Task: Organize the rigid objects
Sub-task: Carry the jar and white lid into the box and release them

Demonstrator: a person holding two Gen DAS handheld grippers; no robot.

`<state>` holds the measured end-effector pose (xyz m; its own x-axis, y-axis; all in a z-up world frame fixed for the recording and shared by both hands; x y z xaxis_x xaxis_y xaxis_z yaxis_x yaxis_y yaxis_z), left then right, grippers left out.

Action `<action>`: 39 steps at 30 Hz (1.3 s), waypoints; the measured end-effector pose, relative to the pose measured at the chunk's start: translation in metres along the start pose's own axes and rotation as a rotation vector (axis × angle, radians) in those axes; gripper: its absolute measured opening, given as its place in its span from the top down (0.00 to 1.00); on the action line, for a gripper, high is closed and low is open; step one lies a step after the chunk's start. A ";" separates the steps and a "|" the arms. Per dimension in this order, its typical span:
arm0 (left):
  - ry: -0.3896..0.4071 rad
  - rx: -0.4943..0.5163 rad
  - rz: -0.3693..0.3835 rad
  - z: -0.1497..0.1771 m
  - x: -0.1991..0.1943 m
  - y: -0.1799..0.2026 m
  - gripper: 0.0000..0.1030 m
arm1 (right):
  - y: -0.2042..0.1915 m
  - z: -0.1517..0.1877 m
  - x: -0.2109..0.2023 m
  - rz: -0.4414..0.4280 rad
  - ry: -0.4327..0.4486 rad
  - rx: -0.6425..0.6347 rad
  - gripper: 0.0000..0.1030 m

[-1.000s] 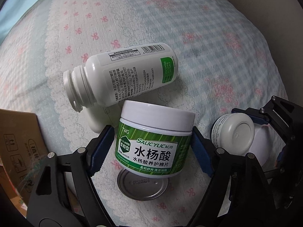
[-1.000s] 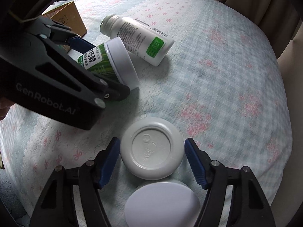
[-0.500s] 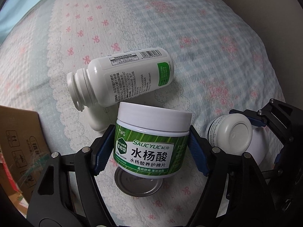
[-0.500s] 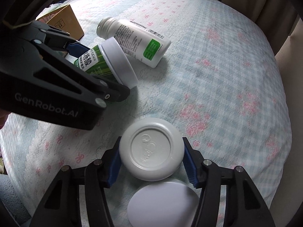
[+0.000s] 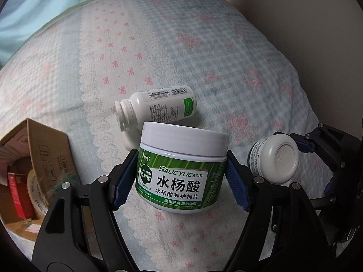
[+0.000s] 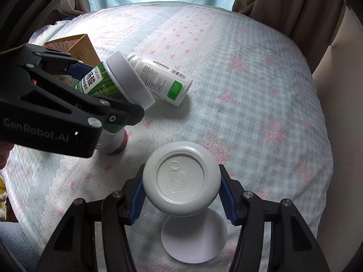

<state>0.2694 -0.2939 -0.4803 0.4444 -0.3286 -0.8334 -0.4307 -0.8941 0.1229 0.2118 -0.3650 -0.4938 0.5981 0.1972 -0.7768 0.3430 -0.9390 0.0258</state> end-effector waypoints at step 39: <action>0.220 -0.237 -0.168 0.043 -0.339 -0.292 0.31 | -0.270 -0.221 -0.133 -0.055 0.115 0.294 0.48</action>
<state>0.2108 0.0912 -0.2568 0.6632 -0.2058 -0.7196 -0.1547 -0.9784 0.1373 0.2000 -0.0756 -0.2587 0.6681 0.2644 -0.6955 0.1628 -0.9640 -0.2101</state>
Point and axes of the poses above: each gripper's, at about its wrist camera, not at the fingertips, and x roughly the way its jaws point, y to its right, z to its underside, the point moved 10 cm from there along x, roughly the way its jaws point, and after that the axes turned 14 degrees about y, right-handed, at the moved point
